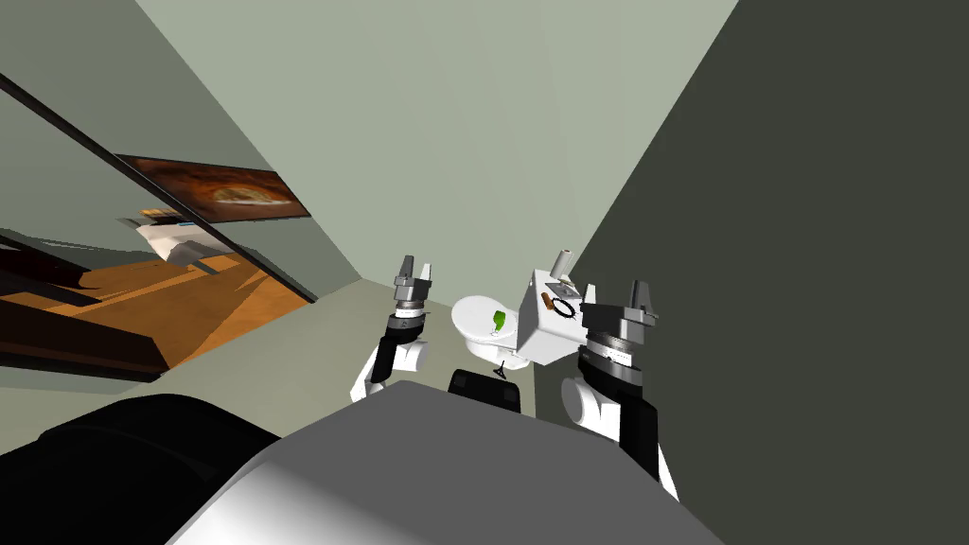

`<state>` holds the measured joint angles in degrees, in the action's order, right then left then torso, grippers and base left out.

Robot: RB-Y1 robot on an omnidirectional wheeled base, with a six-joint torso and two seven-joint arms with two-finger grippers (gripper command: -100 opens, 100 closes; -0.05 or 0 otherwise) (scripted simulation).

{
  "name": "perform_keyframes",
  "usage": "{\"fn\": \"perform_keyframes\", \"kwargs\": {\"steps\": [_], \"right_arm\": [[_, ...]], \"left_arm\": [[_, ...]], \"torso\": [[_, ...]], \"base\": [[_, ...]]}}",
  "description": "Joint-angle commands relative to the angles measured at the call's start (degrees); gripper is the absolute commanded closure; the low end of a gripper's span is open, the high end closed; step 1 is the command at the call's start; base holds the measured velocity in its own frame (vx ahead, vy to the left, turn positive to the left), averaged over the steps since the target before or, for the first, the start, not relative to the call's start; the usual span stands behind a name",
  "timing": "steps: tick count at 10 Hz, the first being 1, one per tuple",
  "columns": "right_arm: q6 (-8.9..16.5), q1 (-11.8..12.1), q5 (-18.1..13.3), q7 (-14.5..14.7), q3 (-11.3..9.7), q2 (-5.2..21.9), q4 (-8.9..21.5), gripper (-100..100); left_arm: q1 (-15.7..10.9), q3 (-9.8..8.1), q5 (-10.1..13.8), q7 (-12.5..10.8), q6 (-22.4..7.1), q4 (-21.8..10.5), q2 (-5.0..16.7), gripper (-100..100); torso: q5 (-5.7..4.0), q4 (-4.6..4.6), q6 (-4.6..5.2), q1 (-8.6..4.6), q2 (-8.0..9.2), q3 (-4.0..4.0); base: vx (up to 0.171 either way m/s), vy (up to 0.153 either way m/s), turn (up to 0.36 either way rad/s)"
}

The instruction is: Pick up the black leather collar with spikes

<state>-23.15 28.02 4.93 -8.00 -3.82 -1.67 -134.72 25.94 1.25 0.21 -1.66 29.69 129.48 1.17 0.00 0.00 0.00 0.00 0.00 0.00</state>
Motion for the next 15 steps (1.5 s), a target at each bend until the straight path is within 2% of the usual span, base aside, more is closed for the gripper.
{"fn": "perform_keyframes", "kwargs": {"steps": [1,3,7,10,15], "right_arm": [[-0.24,-0.22,-0.07,0.48,0.42,2.86,0.43,-100],[-0.49,-0.43,-0.16,0.95,0.81,5.14,0.86,-100],[-1.67,-1.23,-0.67,3.1,2.43,12.27,2.93,-100],[-2.2,-1.52,-0.93,4.02,3.05,16.21,3.87,-100],[-4.04,-2.44,-2.04,7.14,5.02,24.68,7.41,-100]], "left_arm": [[0.0,0.0,0.0,0.0,0.0,0.0,0.0,0],[0.0,0.01,0.0,0.0,0.0,0.0,-0.01,0],[-0.01,0.01,0.0,0.0,0.0,0.0,-0.01,0],[0.0,0.01,0.0,0.0,0.0,0.0,-0.01,0],[-0.01,0.01,0.0,0.0,0.0,0.0,-0.01,0]], "torso": [[0.0,0.0,0.0,0.0,0.0,0.0],[0.05,0.02,0.0,0.22,0.12,0.06],[0.07,0.04,0.0,0.29,0.17,0.1],[0.06,0.03,0.0,0.28,0.16,0.09],[0.08,0.04,-0.01,0.33,0.17,0.1]], "base": [[-0.018,0.039,-0.024],[-0.033,0.065,-0.032],[-0.046,0.082,-0.037],[-0.042,0.073,-0.028],[-0.053,0.095,-0.035]]}}
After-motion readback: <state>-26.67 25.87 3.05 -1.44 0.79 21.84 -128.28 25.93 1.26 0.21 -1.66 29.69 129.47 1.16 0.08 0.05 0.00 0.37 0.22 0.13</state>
